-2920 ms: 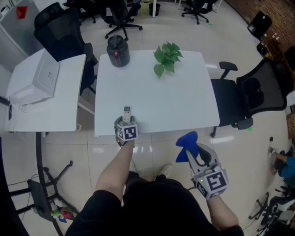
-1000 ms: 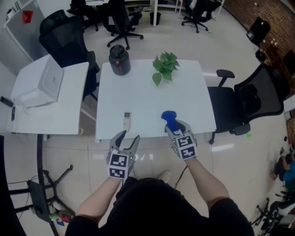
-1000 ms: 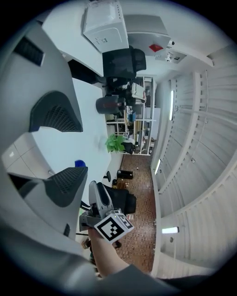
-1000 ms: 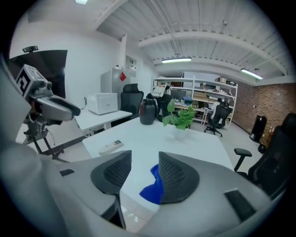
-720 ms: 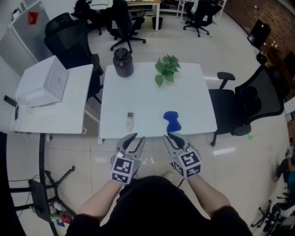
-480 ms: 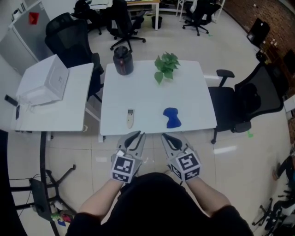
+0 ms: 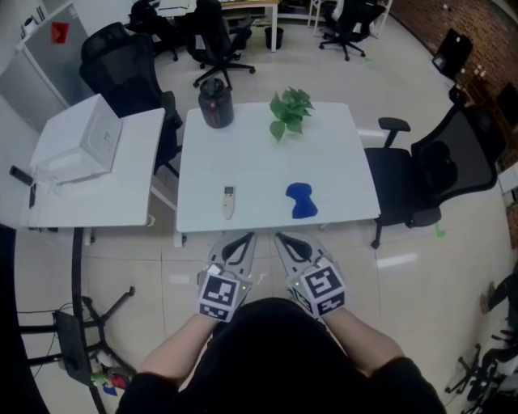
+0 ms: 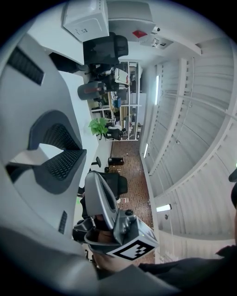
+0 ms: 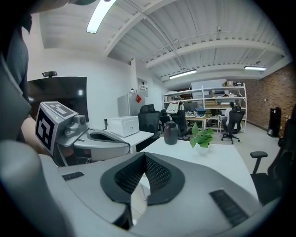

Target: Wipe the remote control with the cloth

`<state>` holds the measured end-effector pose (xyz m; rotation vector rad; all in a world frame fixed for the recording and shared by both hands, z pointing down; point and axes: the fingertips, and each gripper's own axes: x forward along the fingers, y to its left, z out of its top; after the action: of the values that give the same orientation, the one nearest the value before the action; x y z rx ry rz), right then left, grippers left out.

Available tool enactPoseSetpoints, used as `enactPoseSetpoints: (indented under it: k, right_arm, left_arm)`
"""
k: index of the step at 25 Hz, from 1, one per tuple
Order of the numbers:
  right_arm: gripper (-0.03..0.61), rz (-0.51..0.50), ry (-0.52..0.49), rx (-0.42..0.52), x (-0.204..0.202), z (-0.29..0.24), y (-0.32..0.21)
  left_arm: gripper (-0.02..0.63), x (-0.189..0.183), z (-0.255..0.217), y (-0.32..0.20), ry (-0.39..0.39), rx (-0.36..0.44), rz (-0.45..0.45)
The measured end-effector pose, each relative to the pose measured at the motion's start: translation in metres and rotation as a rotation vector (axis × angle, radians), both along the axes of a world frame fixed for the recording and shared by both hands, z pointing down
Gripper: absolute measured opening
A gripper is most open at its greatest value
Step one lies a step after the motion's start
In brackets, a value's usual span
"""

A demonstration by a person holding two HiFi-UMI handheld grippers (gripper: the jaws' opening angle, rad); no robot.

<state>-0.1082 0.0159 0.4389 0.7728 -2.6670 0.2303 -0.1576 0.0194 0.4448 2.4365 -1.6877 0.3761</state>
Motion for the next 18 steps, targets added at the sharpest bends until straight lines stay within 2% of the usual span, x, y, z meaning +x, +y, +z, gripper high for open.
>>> enactPoseSetpoints:
  k: [18]
  right_arm:
    - [0.009,0.001,0.025,0.018,-0.0035,-0.0039,0.0037]
  left_arm:
    - [-0.002,0.0022,0.0071,0.0021,-0.007,-0.025,0.013]
